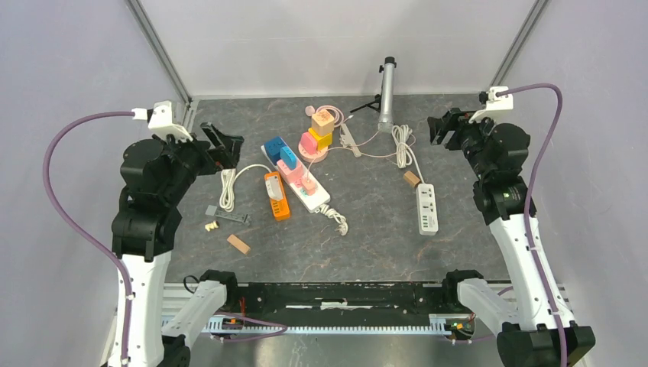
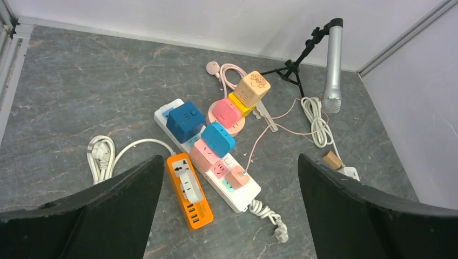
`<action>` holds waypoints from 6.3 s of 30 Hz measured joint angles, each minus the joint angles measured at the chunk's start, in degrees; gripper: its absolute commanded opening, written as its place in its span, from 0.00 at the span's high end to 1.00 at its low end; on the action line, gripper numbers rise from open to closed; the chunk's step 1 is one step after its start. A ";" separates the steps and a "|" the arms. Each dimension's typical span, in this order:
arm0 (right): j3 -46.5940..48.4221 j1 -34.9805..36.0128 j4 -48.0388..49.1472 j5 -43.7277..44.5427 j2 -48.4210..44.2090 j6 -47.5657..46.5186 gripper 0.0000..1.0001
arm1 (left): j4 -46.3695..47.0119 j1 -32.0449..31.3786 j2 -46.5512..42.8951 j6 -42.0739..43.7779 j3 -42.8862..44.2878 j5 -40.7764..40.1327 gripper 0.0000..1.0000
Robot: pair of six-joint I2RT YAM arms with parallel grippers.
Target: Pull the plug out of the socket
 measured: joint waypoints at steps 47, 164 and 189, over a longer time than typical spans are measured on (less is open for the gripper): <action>-23.34 39.89 14.51 -1.44 14.86 7.34 0.18 | 12.72 -7.65 17.51 -26.14 -28.55 0.48 0.09; 14.95 49.35 1.49 9.49 45.29 -6.10 1.00 | 32.85 -10.01 37.03 -33.75 -30.29 6.47 0.68; -10.67 34.32 -9.90 33.20 24.37 2.45 1.00 | 15.50 -9.99 34.84 -25.46 -24.11 3.34 0.00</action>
